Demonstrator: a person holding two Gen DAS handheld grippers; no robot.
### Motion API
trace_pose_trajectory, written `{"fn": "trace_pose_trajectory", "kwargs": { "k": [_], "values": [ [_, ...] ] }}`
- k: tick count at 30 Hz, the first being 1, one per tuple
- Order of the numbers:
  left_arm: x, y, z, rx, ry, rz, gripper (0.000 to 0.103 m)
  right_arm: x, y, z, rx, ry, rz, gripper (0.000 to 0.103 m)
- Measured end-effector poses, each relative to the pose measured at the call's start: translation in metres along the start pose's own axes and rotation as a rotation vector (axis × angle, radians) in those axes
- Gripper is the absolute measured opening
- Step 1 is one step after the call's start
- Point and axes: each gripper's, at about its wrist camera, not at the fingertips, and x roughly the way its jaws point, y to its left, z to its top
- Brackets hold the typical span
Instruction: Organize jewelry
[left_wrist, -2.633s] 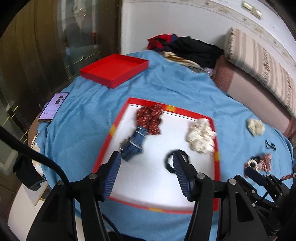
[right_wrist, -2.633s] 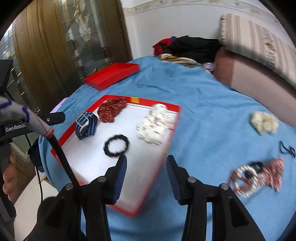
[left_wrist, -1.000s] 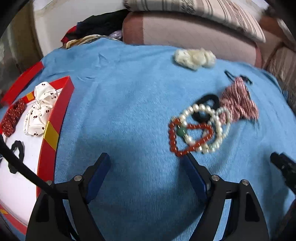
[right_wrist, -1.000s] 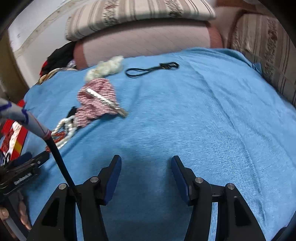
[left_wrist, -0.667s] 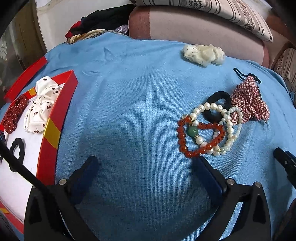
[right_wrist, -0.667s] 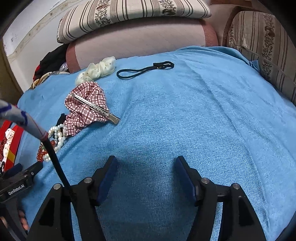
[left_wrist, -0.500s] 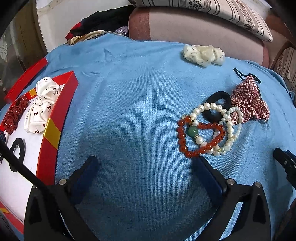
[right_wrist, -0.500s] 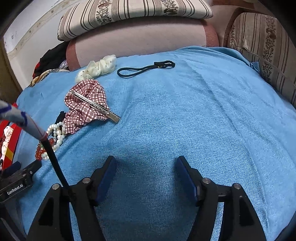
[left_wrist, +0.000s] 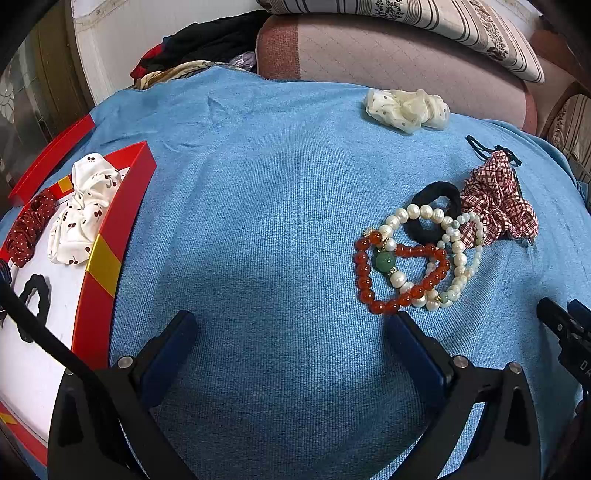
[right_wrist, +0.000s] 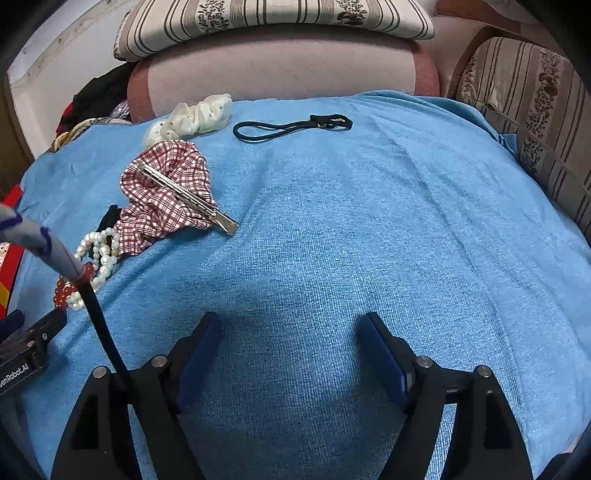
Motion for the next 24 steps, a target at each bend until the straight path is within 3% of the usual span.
{"fn": "trace_pose_trajectory", "kwargs": {
  "k": [24],
  "values": [
    [0.0,-0.0006,-0.0002,0.0,0.001,0.001,0.103,0.0025,-0.0008,-0.0002,0.016,0.005,-0.022,0.088]
  ]
}}
